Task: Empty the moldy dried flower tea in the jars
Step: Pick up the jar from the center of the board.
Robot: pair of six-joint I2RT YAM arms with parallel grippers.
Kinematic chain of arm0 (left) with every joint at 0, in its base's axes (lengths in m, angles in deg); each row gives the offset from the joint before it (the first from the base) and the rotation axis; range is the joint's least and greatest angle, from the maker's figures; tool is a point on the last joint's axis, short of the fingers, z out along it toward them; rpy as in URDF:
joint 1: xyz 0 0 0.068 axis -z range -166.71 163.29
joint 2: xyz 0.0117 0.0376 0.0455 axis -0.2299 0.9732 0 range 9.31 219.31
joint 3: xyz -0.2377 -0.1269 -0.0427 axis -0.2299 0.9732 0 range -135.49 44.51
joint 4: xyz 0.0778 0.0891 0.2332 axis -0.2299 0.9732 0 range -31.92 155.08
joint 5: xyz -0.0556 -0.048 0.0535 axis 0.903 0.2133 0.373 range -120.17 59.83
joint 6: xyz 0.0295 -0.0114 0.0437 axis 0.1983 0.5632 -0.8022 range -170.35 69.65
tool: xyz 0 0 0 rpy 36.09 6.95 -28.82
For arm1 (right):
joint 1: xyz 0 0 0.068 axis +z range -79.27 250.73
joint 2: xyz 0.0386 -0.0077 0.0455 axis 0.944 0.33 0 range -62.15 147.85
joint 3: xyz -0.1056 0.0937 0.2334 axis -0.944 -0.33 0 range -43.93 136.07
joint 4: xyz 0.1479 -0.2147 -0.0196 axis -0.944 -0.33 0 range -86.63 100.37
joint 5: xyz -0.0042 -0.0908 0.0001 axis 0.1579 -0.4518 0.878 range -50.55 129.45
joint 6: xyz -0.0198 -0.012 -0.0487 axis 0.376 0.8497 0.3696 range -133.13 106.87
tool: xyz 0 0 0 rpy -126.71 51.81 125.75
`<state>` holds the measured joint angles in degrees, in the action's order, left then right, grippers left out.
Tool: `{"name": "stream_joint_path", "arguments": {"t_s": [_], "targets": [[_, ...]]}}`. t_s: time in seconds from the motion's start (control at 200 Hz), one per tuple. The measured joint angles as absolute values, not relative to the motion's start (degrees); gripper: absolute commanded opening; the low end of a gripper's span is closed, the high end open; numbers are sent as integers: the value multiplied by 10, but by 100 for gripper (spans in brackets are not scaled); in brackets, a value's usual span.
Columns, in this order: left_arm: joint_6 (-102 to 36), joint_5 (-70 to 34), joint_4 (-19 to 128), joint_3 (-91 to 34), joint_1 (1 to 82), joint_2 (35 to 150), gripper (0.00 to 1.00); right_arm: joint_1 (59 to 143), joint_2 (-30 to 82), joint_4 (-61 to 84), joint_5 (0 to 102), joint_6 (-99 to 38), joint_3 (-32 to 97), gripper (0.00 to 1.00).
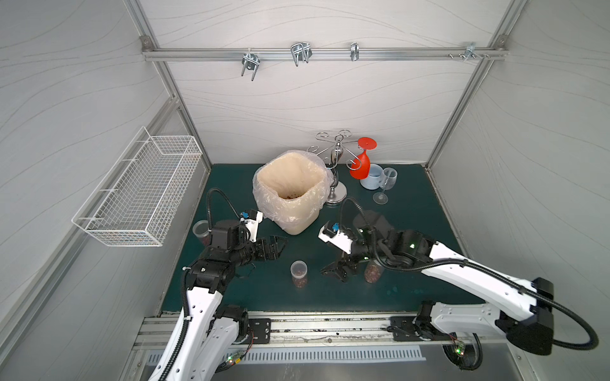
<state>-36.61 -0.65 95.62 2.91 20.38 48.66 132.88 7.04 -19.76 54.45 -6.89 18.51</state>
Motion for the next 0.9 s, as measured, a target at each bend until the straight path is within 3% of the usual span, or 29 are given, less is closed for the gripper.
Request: {"name": "stream_joint_path", "arguments": {"t_s": [0.49,0.9], "targets": [[-382,-83,986,29,205,459,99,1383,222,-106,506,3,179,99],[-382,-86,986,29,205,457,99,1384,303,-60,507,4,200,85]]}}
